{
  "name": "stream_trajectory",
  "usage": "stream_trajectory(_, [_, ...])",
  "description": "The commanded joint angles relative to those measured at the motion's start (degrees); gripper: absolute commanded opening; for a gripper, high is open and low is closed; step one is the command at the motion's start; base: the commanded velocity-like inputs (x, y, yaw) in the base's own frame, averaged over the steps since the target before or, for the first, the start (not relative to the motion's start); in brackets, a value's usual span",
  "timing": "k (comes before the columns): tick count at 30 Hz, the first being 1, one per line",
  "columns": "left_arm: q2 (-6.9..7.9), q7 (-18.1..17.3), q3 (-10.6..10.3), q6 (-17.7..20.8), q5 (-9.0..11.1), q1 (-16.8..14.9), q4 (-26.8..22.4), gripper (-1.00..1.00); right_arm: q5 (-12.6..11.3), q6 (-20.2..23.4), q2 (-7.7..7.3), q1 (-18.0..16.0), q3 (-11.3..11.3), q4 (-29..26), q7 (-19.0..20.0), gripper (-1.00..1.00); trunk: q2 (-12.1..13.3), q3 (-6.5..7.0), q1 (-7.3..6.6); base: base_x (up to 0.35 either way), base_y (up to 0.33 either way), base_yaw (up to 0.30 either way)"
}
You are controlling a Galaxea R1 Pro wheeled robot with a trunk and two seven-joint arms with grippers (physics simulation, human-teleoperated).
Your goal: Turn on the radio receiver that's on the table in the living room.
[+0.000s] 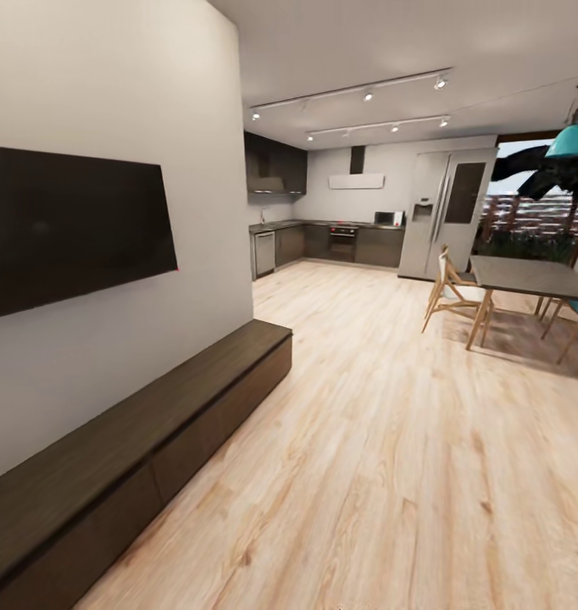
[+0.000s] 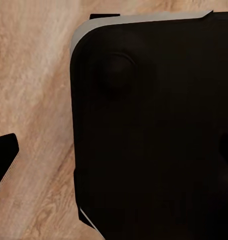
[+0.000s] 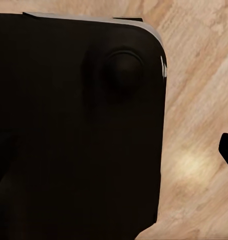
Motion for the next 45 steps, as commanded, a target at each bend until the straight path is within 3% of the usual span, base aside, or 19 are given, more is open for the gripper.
stream_trajectory(1, [0.01, 0.0, -0.01, 0.0, 0.01, 0.0, 0.0, 1.0, -0.01, 0.01, 0.0, 0.0, -0.01, 0.0, 0.0, 1.0, 0.0, 0.0, 0.0, 0.0, 0.0, -0.287])
stream_trajectory(45, [0.01, -0.01, -0.01, 0.0, 0.03, 0.0, 0.0, 1.0, -0.02, -0.03, -0.08, 0.01, -0.02, 0.0, 0.0, 1.0, 0.0, 0.0, 0.0, 0.0, 0.0, -0.287])
